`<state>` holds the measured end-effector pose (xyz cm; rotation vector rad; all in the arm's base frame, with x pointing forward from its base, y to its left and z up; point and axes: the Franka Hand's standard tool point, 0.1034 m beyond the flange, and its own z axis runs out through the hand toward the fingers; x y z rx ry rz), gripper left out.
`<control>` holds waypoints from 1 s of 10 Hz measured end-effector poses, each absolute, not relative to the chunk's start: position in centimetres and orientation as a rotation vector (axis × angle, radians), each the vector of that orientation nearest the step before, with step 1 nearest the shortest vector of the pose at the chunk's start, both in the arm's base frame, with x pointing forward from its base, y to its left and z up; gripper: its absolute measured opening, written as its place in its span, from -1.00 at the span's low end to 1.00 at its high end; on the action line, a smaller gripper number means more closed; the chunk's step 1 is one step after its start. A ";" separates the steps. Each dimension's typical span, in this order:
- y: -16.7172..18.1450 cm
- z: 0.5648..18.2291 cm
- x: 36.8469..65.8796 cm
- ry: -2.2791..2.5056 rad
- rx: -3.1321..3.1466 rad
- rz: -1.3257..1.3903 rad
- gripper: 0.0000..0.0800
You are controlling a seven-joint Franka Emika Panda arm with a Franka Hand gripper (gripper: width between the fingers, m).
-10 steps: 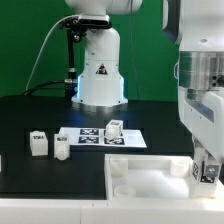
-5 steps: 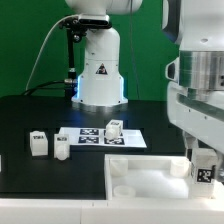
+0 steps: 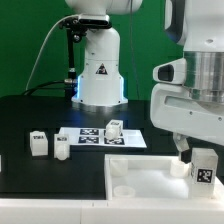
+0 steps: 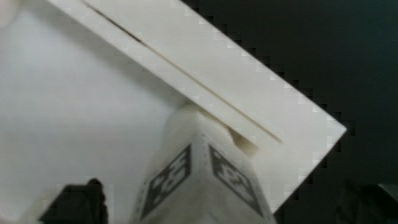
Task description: Assemble one leg
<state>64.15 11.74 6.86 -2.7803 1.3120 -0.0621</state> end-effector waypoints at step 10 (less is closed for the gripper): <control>10.7 7.2 64.7 0.678 -3.046 -0.139 -0.29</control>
Offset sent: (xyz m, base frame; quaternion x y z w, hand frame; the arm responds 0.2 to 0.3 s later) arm 0.0133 0.0146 -0.0002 0.0050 -0.0511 -0.4770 0.8774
